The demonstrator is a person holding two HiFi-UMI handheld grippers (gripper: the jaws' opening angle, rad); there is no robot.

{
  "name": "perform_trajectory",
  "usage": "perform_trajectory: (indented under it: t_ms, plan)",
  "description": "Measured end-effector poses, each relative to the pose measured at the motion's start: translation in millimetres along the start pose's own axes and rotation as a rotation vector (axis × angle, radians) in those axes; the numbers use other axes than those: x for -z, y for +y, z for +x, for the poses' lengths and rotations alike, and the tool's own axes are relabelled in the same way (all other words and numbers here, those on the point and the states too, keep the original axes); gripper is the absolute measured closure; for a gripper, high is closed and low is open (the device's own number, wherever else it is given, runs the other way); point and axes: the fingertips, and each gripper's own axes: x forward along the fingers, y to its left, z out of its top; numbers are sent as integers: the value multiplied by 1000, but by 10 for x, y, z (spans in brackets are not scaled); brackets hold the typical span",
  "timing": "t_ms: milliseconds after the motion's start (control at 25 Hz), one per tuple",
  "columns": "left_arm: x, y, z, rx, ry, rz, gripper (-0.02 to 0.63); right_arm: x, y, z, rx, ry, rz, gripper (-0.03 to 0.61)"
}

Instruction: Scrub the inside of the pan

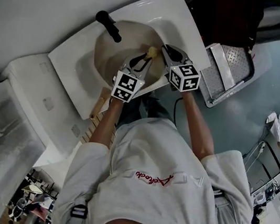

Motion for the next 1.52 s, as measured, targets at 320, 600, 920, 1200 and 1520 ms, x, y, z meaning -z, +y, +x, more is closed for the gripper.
perform_trajectory:
  t_ms: [320,600,920,1200,1520]
  plan:
    - [-243,561,32,-150,-19,3,532,7,3,0,-1,6,0,538]
    - [-418,568,149,-169,-29,42,532,6,-8,-1,-7,3,15,538]
    - [-351,127,252,-45,11,119,534,-2,-5,-1,-22,4,23,536]
    - [-79,-239,195,45,58,153,537,7,-8,5,-20,7,30,537]
    - [74,-129,25,16,74,127,537,10,-12,11,-10,6,32,537]
